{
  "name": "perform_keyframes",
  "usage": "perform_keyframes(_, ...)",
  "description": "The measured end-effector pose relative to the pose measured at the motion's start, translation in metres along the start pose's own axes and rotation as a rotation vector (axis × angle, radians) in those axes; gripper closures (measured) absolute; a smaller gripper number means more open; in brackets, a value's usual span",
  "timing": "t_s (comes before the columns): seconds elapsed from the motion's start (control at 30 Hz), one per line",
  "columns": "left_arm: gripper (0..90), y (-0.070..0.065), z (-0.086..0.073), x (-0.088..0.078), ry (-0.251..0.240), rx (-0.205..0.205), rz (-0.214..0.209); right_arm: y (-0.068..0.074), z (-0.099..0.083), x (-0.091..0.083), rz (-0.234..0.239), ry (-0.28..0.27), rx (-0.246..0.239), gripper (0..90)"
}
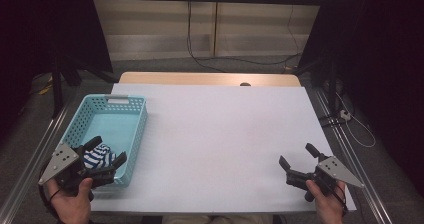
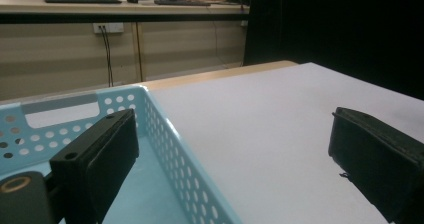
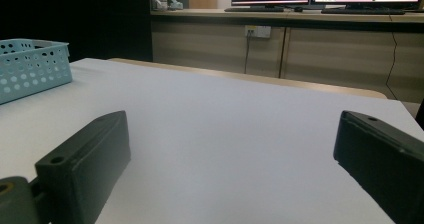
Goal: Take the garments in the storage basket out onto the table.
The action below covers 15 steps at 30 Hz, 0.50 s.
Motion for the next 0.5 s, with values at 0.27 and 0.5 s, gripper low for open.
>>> perform_keyframes(0.27, 7.8, 0.009, 0.009, -0.002, 0.068, -0.004, -0.020, 0.000, 0.000, 0.001, 0.014, 0.000, 0.007, 1.0)
perform_keyframes(0.5, 5.9, 0.023, 0.022, -0.003, 0.057, 0.001, 0.018, 0.001, 0.000, 0.001, 0.017, -0.001, 0.010, 1.0)
Point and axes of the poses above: each handheld gripper's, and its own axes: x roughly forward along the jaws, z roughly out of its top, y roughly to its left, the point moved 3 cm from there along x, roughly forward along the jaws, and after that the axes turned 7 degrees about -x, right-handed, at the moved point
